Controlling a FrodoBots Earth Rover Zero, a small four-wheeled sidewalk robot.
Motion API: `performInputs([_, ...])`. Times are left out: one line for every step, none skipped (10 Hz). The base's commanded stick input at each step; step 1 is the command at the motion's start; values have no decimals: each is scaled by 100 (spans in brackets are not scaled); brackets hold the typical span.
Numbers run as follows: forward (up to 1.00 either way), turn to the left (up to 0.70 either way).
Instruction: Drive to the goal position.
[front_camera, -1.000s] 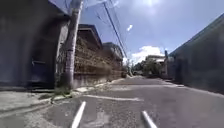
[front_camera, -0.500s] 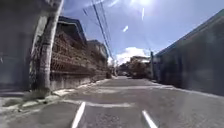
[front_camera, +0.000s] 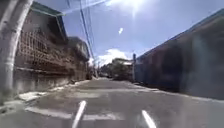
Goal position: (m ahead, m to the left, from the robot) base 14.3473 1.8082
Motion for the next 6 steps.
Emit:
performInputs([100, 18])
performInputs([100, 24])
performInputs([100, 26])
performInputs([100, 23])
performInputs([100, 19])
performInputs([95, 23])
